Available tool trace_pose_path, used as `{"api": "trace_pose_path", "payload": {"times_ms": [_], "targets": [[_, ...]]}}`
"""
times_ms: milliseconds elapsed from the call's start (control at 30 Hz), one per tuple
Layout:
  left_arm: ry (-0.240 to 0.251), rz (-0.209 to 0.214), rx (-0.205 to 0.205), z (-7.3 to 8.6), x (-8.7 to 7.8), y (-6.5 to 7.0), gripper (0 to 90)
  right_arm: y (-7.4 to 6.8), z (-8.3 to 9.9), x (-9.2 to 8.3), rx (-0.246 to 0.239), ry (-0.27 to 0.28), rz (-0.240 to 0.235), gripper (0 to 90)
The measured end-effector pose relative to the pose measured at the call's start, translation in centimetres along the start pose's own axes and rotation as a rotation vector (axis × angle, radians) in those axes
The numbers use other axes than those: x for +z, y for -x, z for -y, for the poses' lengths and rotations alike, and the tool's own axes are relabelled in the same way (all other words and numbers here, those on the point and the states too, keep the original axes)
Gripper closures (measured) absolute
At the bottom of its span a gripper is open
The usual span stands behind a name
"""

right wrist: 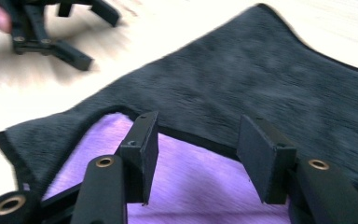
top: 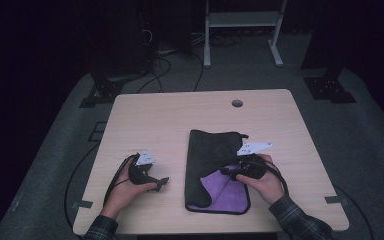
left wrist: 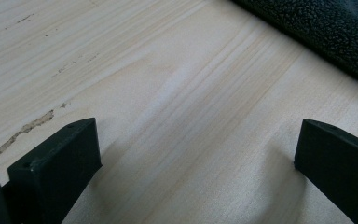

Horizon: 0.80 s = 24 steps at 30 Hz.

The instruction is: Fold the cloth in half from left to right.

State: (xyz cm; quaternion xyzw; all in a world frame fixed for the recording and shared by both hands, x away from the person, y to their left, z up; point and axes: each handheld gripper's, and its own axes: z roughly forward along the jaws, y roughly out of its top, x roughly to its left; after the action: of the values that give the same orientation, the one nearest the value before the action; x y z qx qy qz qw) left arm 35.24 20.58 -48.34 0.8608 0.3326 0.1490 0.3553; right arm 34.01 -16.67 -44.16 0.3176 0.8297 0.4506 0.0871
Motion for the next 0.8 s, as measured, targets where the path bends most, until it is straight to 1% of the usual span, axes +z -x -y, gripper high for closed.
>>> {"api": "trace_pose_path", "payload": {"times_ms": [67, 167, 267, 333, 367, 400, 433, 533, 667, 733, 800], "targets": [[0.000, 0.000, 0.000, 0.0, 0.0, 0.0, 0.0, -0.6, -0.1, 0.4, -0.009, -0.004, -0.017, 46.7], [0.003, 0.000, -0.003, 0.0, 0.0, 0.0, 0.0, -1.6, -0.2, 1.5, -0.011, -0.008, -0.056, 45.8], [0.004, 0.000, -0.004, 0.0, 0.0, 0.0, 0.0, -2.4, -0.3, 2.5, -0.033, -0.022, -0.080, 44.5], [0.004, -0.001, -0.005, 0.0, 0.0, 0.0, 0.0, -2.9, -0.4, 3.1, -0.037, -0.032, -0.094, 44.0], [0.004, -0.001, -0.006, 0.0, 0.0, 0.0, 0.0, -3.3, -0.6, 3.6, -0.043, -0.039, -0.110, 43.7], [0.004, -0.001, -0.006, 0.0, 0.0, 0.0, 0.0, -3.5, -0.7, 3.9, -0.050, -0.037, -0.114, 43.3], [0.004, -0.002, -0.005, 0.0, 0.0, 0.0, 0.0, -3.7, -0.8, 4.3, -0.058, -0.044, -0.116, 42.8], [0.004, -0.002, -0.006, 0.0, 0.0, 0.0, 0.0, -4.2, -0.8, 5.2, -0.062, -0.056, -0.121, 42.1], [0.004, -0.002, -0.007, 0.0, 0.0, 0.1, 0.0, -4.6, -0.5, 6.4, -0.088, -0.100, -0.123, 40.0], [0.004, -0.001, -0.007, 0.0, 0.0, 0.1, 0.0, -4.8, -0.3, 6.7, -0.116, -0.119, -0.107, 39.9], [0.004, -0.002, -0.006, 0.0, 0.0, 0.1, 0.0, -5.0, -0.1, 6.9, -0.136, -0.126, -0.092, 42.8]]}}
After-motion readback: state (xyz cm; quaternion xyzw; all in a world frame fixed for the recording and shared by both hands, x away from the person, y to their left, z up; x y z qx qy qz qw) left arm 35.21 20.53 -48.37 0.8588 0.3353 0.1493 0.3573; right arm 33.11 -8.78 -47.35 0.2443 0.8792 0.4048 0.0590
